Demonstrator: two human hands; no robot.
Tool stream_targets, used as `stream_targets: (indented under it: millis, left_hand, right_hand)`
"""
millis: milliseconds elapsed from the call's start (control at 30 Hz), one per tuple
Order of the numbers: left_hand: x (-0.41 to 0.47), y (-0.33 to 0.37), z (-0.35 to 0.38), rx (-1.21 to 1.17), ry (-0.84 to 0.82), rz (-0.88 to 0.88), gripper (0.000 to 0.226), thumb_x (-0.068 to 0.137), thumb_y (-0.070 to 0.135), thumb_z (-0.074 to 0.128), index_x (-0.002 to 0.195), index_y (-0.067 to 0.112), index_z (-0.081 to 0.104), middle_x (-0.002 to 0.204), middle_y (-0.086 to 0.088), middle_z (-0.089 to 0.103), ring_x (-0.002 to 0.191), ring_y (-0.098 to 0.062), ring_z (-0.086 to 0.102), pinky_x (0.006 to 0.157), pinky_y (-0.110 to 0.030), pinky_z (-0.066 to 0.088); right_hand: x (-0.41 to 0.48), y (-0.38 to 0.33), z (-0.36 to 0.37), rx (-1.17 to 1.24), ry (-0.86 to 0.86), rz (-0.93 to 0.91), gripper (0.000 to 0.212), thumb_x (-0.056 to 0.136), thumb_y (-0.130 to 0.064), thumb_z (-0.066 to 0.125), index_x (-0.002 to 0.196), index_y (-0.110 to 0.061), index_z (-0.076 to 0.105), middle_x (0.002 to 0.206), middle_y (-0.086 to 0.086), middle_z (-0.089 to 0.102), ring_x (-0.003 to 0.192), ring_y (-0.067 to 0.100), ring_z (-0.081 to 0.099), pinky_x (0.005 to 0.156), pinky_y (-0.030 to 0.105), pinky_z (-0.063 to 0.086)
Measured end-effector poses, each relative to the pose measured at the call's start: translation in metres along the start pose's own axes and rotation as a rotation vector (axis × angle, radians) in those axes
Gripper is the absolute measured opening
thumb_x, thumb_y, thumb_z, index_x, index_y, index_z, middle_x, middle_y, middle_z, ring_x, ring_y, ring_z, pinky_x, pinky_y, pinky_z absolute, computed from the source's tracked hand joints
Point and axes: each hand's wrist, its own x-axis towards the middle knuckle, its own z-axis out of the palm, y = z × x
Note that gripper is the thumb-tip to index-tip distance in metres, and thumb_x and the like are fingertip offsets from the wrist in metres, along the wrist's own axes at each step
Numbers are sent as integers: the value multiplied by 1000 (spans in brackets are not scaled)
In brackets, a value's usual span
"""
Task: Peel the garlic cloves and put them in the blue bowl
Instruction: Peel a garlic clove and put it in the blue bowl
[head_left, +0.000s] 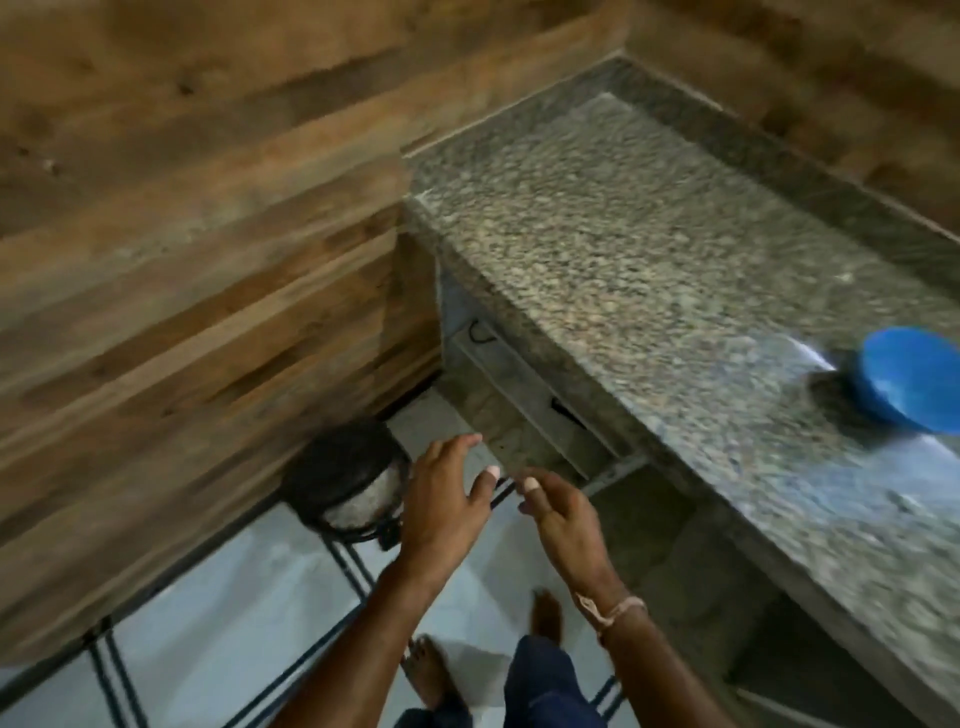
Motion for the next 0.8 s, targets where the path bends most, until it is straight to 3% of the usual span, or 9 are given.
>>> stream_targets:
  millis: [167,300,400,633,800]
  left_hand:
    - [-13,87,63,63,-72,216,44,98,36,66,140,24,60,142,1,58,130,-21,55,106,-41,47]
    - [-17,153,127,109,-128,314,46,98,35,67,141,23,59,144,0,57,133,-21,54,107,-37,47]
    - [-23,205,191,131,-219,354,44,98,35,68,140,23,60,143,-2,56,133,-22,53,107,-34,44]
    - [-18,270,295,222,-328,379,44,96,35,69,138,24,62,138,-2,60,127,-23,56,97,-35,48]
    - [11,281,331,253,-333,409,41,92,20,76,131,21,66,123,1,66,107,-18,66,86,-34,56]
  right_hand:
    - [-29,21,-114,-25,240,-121,24,106,-33,56,125,-24,68,112,-13,71,100,-5,65,80,10,49]
    - [-42,54,-203,-78,419,-133,25,104,-32,60,124,-22,71,116,-7,74,105,7,69,90,31,56]
    - [-49,90,-273,-158,512,-91,29,103,-39,59,127,-25,70,122,-10,73,108,8,68,92,36,56]
    - [-40,137,-373,-315,532,-1,37,104,-42,55,132,-22,66,128,-1,69,113,19,67,90,37,54]
    - [-26,160,-409,-444,514,68,43,100,-30,64,142,-20,58,136,4,61,122,25,58,94,36,49]
